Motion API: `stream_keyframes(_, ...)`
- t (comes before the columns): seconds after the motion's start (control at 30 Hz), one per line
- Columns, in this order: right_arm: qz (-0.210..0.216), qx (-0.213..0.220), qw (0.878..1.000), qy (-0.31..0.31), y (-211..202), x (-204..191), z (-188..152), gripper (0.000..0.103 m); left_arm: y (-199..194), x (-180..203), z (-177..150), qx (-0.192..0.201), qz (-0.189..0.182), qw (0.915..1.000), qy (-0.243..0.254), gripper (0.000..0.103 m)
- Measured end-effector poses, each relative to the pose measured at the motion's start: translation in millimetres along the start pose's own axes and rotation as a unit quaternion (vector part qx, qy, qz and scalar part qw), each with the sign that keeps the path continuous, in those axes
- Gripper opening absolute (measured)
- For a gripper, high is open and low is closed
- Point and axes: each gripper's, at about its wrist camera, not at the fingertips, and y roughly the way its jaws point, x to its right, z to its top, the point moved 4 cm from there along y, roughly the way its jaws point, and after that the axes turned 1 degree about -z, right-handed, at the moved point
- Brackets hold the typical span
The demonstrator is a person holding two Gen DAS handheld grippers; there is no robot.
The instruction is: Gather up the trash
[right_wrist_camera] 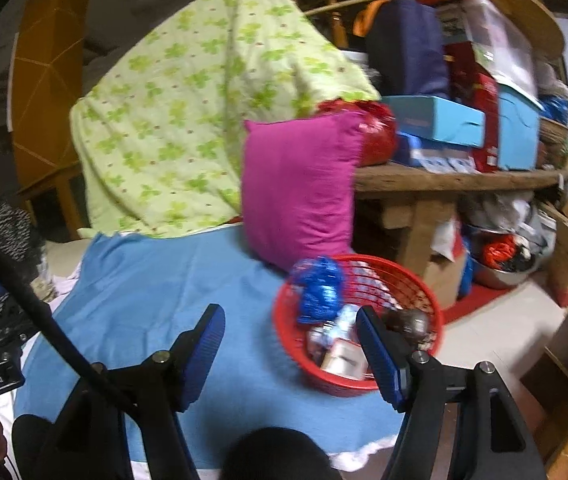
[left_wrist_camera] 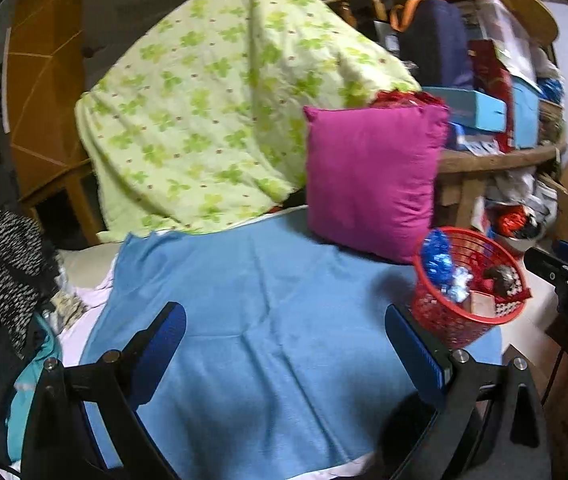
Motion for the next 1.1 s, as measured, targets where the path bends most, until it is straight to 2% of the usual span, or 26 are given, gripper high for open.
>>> stream_keyframes(0.23,-0.023,-0.003,1.000,0.018,-7,36,-7,0.072,6,34,4,-0.014,-0.026,0.9995,0.012,0.100)
stream_keyframes(0.67,-0.031,-0.006,0.999,0.019,-21,52,-19,0.073,5,59,-9,-0.042,-0.046,0.9979,0.020,0.100)
stream_keyframes(1.1,-0.039,-0.006,0.999,0.026,-26,66,-22,0.073,2,69,-9,-0.039,-0.052,0.9974,0.032,0.100)
